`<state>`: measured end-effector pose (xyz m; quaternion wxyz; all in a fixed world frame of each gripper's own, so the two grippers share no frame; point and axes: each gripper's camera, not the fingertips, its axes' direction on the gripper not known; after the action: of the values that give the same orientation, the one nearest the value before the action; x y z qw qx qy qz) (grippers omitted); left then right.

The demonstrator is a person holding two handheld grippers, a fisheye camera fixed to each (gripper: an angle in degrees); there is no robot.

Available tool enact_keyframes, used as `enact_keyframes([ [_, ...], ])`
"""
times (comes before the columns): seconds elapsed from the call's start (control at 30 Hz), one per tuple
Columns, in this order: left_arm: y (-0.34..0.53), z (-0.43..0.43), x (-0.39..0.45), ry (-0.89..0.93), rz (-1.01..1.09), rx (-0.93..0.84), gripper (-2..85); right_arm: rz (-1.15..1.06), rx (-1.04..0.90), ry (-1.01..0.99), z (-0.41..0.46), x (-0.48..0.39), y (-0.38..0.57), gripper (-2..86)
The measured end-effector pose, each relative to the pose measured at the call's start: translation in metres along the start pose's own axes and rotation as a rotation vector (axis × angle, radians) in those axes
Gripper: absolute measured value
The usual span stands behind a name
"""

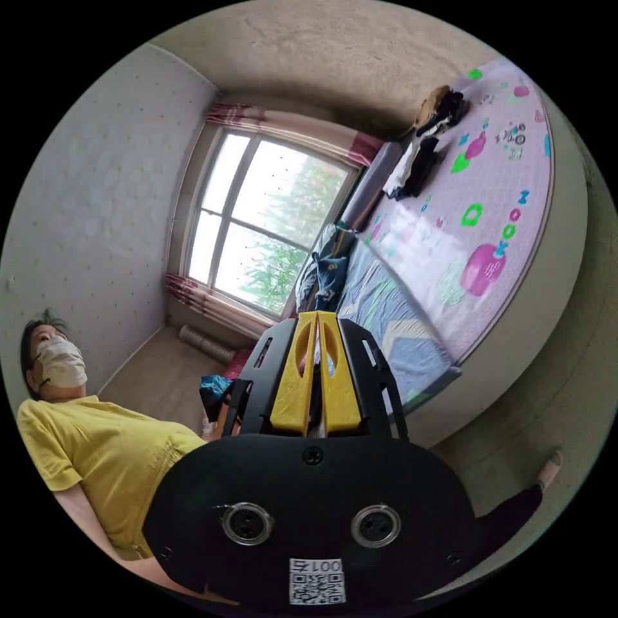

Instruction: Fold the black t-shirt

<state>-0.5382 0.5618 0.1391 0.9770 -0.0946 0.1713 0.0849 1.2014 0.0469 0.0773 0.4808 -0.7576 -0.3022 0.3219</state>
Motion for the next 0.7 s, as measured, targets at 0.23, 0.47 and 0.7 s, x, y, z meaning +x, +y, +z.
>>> enact_keyframes([
  [0.23, -0.064, 0.193, 0.185, 0.225, 0.110, -0.111, -1.3, -0.137, 0.008, 0.086, -0.194, 0.010, -0.045, 0.6],
  [0.47, -0.140, 0.341, 0.321, 0.427, 0.165, -0.231, -1.2, -0.278, 0.050, 0.190, -0.341, -0.025, -0.102, 0.7],
  [0.7, -0.219, 0.481, 0.438, 0.563, 0.258, -0.349, -1.2, -0.245, 0.105, 0.182, -0.410, -0.033, -0.175, 0.5],
])
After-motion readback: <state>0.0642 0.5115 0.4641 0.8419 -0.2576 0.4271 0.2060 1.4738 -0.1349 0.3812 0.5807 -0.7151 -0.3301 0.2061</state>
